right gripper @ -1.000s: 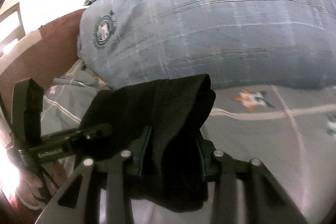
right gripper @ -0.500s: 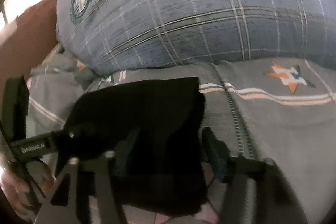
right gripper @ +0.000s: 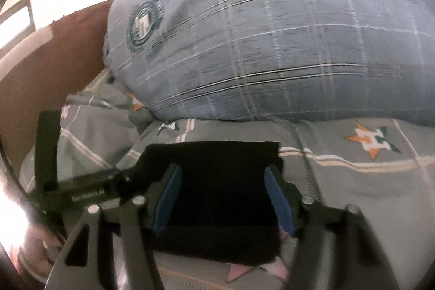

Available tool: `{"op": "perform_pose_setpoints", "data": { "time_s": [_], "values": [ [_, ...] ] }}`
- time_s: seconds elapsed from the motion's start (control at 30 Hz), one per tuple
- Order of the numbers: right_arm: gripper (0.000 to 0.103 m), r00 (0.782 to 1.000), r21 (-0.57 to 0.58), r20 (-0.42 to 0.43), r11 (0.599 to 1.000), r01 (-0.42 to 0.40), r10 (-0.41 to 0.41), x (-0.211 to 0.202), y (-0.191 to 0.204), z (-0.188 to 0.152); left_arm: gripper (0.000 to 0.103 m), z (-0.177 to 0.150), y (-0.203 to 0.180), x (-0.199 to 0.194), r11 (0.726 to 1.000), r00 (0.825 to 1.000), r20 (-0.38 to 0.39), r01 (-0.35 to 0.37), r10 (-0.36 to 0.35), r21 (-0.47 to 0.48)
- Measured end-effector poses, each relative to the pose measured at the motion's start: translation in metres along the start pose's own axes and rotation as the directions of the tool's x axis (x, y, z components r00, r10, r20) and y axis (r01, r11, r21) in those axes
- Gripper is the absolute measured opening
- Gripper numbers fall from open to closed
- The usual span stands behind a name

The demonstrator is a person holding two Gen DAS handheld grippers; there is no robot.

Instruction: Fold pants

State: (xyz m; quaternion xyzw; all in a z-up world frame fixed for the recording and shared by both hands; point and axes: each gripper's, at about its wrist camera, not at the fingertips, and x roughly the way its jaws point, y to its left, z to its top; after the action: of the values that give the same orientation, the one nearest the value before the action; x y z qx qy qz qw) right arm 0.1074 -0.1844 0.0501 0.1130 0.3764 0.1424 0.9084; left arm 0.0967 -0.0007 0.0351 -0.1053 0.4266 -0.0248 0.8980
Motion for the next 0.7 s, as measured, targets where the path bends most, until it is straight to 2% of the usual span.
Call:
{"op": "perform_pose_setpoints", "data": {
  "time_s": [0.2,0.4,0.57,0.7],
  "values": [
    [0.065,0.998,-0.028,-0.063,0.999,0.017,-0.018,0.035,-0.001,-0.003,0.093,-0.005,-0.003,0.008,0.999,0.999,-0.015,-0.028,0.029,0.038],
    [0.066,0.996,-0.053,-0.08,0.998,0.034,-0.038,0.049,-0.006,-0.009,0.095,-0.002,-0.006,0.027,0.999,0.999,-0.036,-0.028,0.029,0.035],
    [0.065,0.997,-0.065,-0.07,0.997,0.037,-0.042,0.034,-0.002,-0.006,0.092,-0.005,-0.013,0.022,0.997,1.0,-0.001,-0.03,0.03,0.068],
    [0.067,0.999,-0.031,-0.005,0.999,0.042,-0.042,0.002,-0.002,-0.007,0.092,-0.011,-0.015,0.004,0.996,0.997,0.068,-0.028,0.023,0.08]
  ]
}}
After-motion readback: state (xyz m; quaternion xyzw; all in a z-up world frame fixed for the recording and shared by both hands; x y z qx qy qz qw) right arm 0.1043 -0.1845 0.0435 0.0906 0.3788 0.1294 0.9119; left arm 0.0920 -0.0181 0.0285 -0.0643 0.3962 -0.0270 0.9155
